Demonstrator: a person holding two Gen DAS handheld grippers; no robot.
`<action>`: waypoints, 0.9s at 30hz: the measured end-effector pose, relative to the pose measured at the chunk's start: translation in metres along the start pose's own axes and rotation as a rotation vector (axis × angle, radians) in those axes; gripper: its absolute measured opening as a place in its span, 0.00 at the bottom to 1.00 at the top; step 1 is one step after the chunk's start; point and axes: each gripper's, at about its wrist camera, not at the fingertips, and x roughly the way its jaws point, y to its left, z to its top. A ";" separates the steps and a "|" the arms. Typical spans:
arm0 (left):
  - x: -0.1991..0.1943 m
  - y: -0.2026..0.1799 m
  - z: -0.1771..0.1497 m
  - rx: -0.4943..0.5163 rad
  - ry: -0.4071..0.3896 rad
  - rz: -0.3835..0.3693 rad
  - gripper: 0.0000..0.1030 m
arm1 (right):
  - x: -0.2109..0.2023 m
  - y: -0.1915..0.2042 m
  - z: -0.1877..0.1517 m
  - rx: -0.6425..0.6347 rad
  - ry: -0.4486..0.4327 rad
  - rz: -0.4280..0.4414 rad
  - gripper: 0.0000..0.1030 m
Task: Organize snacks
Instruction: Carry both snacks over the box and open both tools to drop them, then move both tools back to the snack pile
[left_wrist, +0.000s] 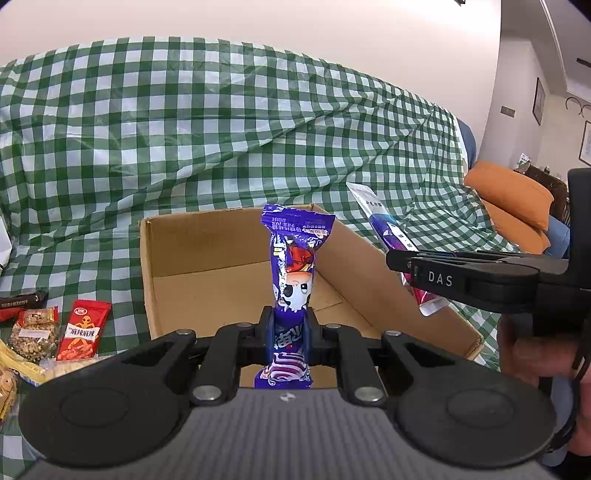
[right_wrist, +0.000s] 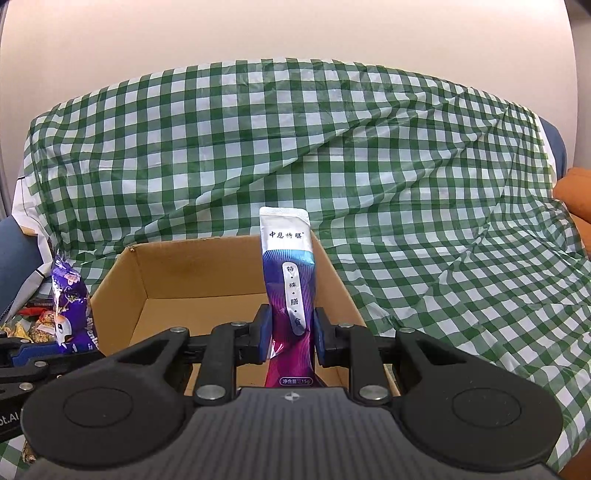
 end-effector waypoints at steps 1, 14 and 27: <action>0.000 0.000 0.000 -0.001 0.001 -0.003 0.15 | 0.000 0.001 0.000 -0.002 0.001 0.000 0.24; -0.001 0.002 0.000 -0.012 0.004 -0.028 0.36 | 0.004 0.003 -0.001 -0.016 0.027 -0.016 0.44; -0.013 0.020 0.005 -0.052 -0.026 -0.002 0.06 | 0.006 0.005 -0.001 -0.045 0.012 -0.032 0.44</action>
